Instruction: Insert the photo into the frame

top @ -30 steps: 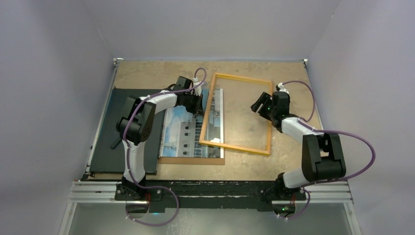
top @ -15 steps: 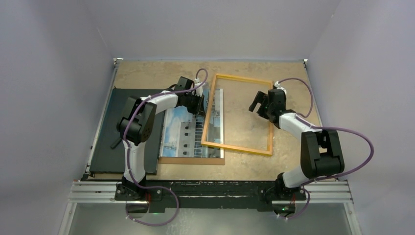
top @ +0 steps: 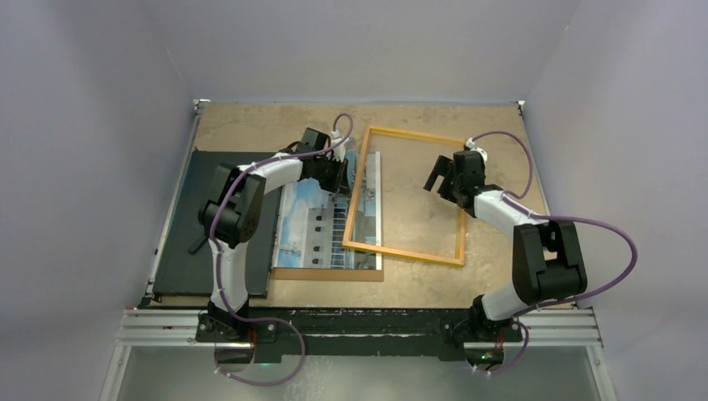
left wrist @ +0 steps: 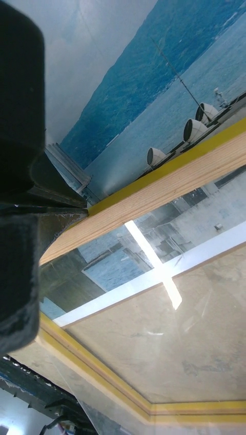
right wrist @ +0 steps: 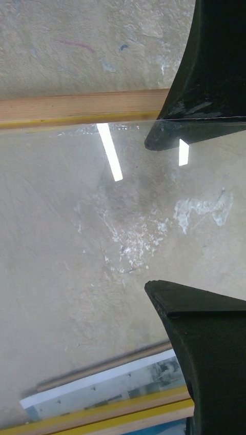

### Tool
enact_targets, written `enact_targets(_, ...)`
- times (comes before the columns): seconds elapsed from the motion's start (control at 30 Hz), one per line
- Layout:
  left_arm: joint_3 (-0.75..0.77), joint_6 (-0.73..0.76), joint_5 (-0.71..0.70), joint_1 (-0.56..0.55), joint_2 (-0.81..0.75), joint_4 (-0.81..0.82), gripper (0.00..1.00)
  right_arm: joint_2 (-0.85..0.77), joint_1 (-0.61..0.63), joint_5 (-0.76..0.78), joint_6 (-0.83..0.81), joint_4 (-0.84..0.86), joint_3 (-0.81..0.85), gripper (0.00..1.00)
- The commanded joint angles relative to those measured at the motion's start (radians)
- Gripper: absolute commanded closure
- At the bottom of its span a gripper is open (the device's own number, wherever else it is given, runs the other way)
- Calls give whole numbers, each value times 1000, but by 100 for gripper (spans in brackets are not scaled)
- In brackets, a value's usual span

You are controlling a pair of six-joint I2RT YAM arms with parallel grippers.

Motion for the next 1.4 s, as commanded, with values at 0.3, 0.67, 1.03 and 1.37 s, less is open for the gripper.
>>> enact_targets(0.3,48,-30,68,-2,-69,28,84,-26,9,-20,19,52,-1,1)
enact_targets(0.67,10,-4,-1,-13,-26,38,93,-33,9,-30,20,53,-3,1)
enact_targets(1.03,-2,13,-54,-18,-19,22,76,-53,9,-60,25,52,-11,1)
enact_targets(1.37,-17,6,-65,-26,-3,25,72,-47,4,-102,47,39,-19,1)
